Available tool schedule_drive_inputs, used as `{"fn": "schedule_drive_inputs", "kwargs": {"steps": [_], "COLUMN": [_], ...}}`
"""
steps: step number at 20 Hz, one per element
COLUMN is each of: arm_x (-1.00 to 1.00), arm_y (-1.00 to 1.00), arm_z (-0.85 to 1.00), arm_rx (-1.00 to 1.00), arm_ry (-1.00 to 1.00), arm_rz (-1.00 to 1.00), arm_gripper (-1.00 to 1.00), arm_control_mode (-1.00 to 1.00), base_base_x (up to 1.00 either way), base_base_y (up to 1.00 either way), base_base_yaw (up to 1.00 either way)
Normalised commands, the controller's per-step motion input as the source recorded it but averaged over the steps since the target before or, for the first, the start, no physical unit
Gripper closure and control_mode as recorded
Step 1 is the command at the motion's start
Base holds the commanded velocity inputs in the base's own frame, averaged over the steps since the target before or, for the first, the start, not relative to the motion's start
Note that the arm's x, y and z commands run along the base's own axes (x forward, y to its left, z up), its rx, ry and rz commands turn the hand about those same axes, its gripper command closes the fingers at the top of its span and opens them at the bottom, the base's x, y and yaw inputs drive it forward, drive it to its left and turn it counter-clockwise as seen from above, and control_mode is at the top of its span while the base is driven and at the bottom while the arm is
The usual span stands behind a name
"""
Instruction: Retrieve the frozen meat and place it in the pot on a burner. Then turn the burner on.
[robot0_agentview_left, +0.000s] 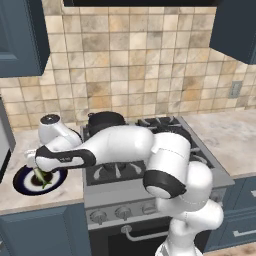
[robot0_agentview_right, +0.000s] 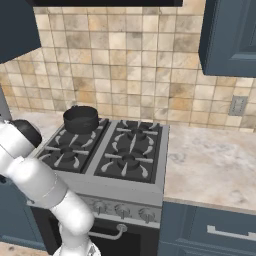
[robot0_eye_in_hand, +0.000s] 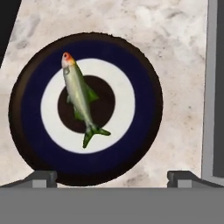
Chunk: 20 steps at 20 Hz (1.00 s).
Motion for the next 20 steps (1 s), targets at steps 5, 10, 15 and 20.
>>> {"fn": "schedule_drive_inputs", "kwargs": {"steps": [5,10,15,20], "arm_x": [0.0,0.02,0.19,0.24], "arm_y": [0.04,0.0,0.01,0.09], "arm_z": [-0.09,-0.15,-0.26,-0.22], "arm_rx": [0.0,-0.01,0.0,0.0], "arm_ry": [0.05,0.0,0.0,0.0], "arm_rz": [0.0,0.02,0.08,0.12], "arm_gripper": [-1.0,-1.0,-1.0,-1.0], "arm_control_mode": [-1.0,-1.0,-1.0,-1.0], "base_base_x": [0.0,0.0,0.0,0.0], "base_base_y": [0.0,0.0,0.0,0.0], "base_base_yaw": [0.0,0.0,0.0,0.0]}}
